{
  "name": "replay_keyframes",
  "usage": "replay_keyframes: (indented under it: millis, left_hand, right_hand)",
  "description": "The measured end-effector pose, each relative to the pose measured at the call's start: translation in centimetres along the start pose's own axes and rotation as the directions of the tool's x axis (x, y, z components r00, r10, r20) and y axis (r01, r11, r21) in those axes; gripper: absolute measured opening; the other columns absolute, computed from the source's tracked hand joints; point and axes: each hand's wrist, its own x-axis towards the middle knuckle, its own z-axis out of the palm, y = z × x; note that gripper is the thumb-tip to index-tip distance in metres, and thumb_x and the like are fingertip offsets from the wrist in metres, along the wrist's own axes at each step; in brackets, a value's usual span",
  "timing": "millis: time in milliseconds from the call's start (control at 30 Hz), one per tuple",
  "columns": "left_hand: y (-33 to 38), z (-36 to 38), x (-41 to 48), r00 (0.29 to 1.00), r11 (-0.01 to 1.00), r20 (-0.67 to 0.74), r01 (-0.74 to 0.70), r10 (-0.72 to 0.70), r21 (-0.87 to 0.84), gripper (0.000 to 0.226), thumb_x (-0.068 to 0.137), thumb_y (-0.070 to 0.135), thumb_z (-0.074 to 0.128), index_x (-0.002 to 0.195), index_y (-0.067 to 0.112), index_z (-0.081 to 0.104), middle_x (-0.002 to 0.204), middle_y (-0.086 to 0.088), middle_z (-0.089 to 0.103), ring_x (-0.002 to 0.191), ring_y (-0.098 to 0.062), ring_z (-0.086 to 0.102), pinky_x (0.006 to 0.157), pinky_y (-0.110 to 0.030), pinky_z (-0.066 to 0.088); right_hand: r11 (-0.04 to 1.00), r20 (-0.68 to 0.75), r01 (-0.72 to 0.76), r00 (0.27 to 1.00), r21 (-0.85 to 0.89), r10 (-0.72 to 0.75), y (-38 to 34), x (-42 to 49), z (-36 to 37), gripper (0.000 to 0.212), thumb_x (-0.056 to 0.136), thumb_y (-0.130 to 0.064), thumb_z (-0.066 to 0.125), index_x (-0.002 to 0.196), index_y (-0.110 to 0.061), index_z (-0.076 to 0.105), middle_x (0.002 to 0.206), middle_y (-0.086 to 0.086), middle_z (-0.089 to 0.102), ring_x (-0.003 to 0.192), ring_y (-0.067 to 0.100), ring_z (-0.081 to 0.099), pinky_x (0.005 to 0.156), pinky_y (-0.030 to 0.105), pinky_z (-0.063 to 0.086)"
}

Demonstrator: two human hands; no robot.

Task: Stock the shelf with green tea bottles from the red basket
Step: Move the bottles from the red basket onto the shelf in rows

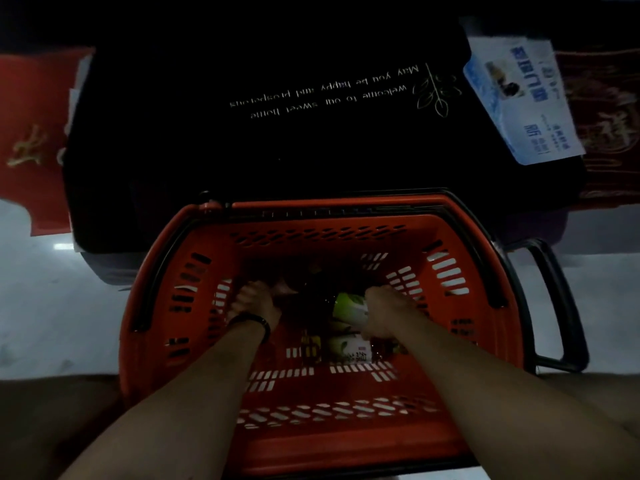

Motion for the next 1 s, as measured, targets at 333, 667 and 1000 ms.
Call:
replay_keyframes:
  millis: [333,667,1000]
  left_hand:
    - [-2.9,-1.7,-3.5,0.942,0.854,0.114,-0.231,0.317,-0.466,0.071,0.087,0.047,0.080,0.146,0.021,0.049,0.138,0.003,0.061,0.115,-0.015,0.060,0.088,-0.027,0.049]
    - [-2.2,-8.5,-10.0,0.859,0.552,0.081,-0.251,0.506,-0.795,0.074,0.073,0.052,0.089,0.137,0.025,0.062,0.125,0.000,0.076,0.109,-0.018,0.075,0.098,-0.039,0.060]
    - [-0.7,-19.2,-18.4,0.782,0.226,-0.015,-0.198,0.624,-0.954,0.052,0.087,0.042,0.068,0.126,0.008,0.068,0.123,-0.025,0.075,0.098,-0.032,0.077,0.082,-0.044,0.063]
  right_hand:
    - [0.983,0.093,0.130,0.985,0.132,-0.143,2.1,-2.9,-4.0,0.076,0.064,-0.035,0.095,0.126,-0.026,0.053,0.114,0.000,0.066,0.097,0.018,0.068,0.085,0.041,0.063]
    - [0.884,-0.355,0.372,0.897,0.284,-0.264,2.1,-11.0,-10.0,0.078,0.052,-0.044,0.101,0.119,-0.034,0.063,0.118,-0.010,0.064,0.107,0.013,0.064,0.080,0.032,0.060]
    - [0.090,-0.529,0.571,0.801,0.816,-0.280,2.7,-19.6,-17.1,0.047,0.072,-0.019,0.089,0.115,-0.006,0.074,0.106,0.014,0.079,0.103,0.034,0.075,0.087,0.050,0.061]
